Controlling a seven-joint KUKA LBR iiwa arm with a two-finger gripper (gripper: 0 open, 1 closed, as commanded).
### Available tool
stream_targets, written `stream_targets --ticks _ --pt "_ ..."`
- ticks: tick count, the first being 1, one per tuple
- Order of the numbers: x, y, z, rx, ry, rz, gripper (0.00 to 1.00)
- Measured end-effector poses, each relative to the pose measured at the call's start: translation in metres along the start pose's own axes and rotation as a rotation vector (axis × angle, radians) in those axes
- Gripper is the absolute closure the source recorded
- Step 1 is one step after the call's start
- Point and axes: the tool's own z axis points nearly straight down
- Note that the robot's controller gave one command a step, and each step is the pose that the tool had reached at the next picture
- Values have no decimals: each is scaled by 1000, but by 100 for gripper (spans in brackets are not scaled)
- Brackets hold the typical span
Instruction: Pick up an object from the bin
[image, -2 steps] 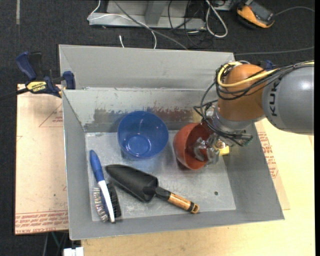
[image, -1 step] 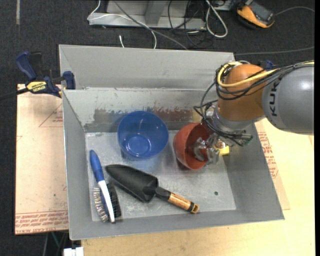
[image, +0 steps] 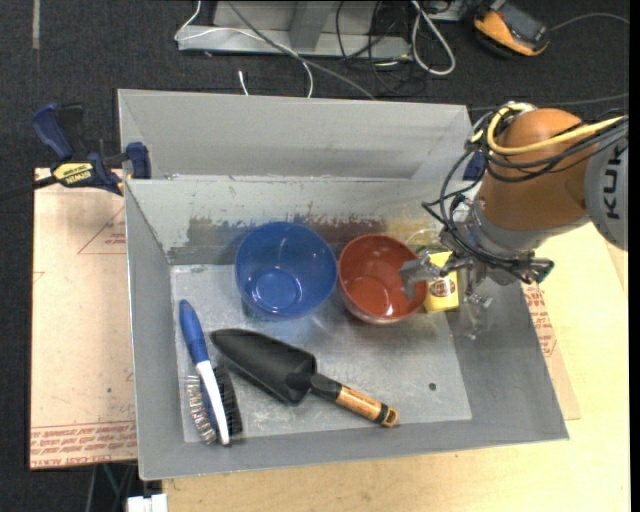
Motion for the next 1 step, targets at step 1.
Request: stream_targets --ticks 1 --pt "0 1 2 -4 1 -1 0"
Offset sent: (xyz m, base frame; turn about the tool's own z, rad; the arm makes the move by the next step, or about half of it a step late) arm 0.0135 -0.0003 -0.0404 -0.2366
